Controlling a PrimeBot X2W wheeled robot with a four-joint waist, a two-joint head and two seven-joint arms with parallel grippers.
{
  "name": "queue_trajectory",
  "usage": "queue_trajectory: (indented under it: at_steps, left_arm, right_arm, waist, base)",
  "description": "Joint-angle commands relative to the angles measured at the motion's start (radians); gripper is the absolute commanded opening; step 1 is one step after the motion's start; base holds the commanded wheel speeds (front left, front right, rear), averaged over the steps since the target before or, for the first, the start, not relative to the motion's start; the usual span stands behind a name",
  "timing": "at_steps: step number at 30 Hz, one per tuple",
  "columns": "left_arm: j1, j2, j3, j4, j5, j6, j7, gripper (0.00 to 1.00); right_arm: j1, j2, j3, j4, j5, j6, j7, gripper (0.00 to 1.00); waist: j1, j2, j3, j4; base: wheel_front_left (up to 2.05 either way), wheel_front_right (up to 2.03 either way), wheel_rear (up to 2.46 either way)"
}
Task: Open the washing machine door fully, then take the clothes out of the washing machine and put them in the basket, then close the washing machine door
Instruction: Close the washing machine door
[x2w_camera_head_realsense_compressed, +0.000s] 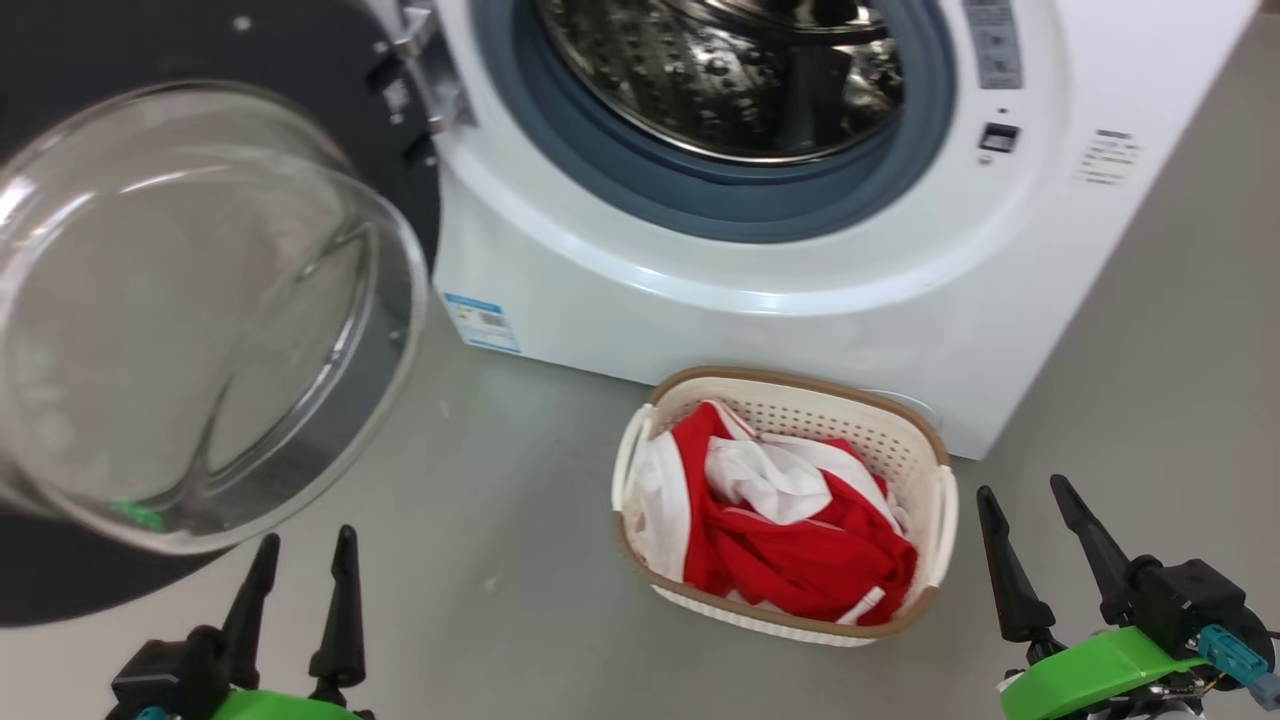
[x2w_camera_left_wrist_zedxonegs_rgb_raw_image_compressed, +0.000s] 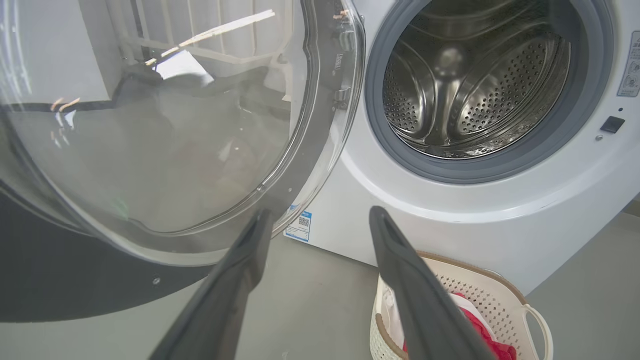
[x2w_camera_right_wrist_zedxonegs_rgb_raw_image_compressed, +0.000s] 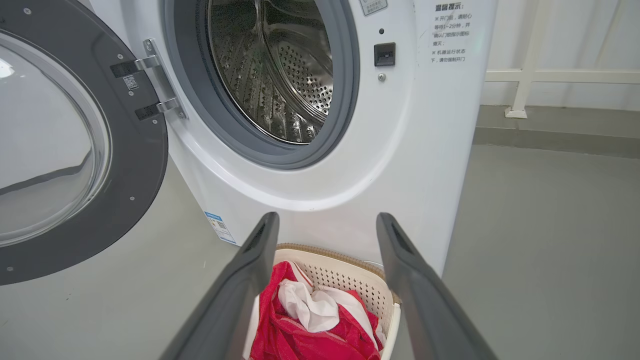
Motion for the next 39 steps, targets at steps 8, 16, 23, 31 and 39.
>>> queue_trajectory:
  at_steps: [8, 16, 23, 31, 39]
  left_arm:
    - [0.012, 0.013, -0.007, -0.007, -0.05, 0.006, -0.009, 1.0]
    - [0.045, 0.013, 0.005, -0.044, -0.093, 0.042, -0.009, 1.0]
    - [0.068, 0.013, 0.004, -0.074, -0.112, 0.062, -0.009, 1.0]
    - [0.072, 0.013, -0.001, -0.087, -0.116, 0.069, -0.009, 1.0]
    - [0.046, 0.013, 0.027, -0.137, -0.172, 0.051, -0.009, 0.0]
  right_arm:
    - [-0.032, -0.027, 0.052, -0.004, 0.002, 0.005, -0.006, 1.0]
    - [-0.089, -0.047, 0.135, 0.034, 0.011, 0.005, -0.006, 1.0]
    - [-0.13, -0.061, 0.179, 0.064, 0.028, 0.005, -0.006, 1.0]
    - [-0.124, -0.064, 0.181, 0.065, 0.039, 0.005, -0.006, 1.0]
    - [-0.112, -0.057, 0.165, 0.056, 0.034, 0.005, -0.006, 1.0]
  waist:
    - [0.0, 0.0, -0.029, 0.156]
    - [0.0, 0.0, -0.016, 0.172]
    - [0.0, 0.0, -0.012, 0.175]
    - [0.0, 0.0, -0.019, 0.172]
    - [0.0, 0.0, -0.015, 0.171]
  base:
    - [0.0, 0.0, 0.0]
    - [0.0, 0.0, 0.0]
    - [0.0, 0.0, 0.0]
    - [0.0, 0.0, 0.0]
    - [0.0, 0.0, 0.0]
